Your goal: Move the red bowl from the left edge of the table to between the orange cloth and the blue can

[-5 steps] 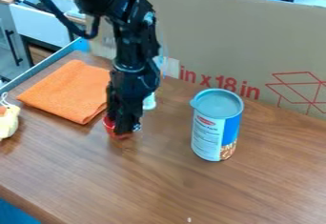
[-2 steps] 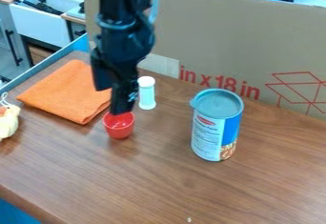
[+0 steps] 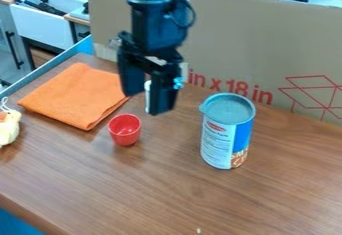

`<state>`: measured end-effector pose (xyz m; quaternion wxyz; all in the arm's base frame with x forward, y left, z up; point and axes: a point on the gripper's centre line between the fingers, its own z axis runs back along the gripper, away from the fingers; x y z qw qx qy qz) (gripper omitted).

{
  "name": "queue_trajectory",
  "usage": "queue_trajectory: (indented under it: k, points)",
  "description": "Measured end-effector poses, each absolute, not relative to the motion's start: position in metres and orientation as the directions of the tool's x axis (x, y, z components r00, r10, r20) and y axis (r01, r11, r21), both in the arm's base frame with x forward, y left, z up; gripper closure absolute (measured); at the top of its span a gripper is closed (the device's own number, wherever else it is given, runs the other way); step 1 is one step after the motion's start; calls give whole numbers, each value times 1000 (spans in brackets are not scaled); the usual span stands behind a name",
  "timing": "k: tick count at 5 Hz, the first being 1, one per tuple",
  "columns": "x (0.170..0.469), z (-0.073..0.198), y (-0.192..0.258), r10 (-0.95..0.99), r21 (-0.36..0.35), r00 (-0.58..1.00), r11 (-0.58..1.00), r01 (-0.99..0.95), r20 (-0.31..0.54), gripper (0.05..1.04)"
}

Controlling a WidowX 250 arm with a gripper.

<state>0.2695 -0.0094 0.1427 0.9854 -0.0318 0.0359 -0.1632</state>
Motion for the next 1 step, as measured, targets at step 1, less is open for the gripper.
queue_trajectory:
  k: [1]
  points:
    - [268, 139, -33, -310, -47, 947, 951, 307, -82, 79]
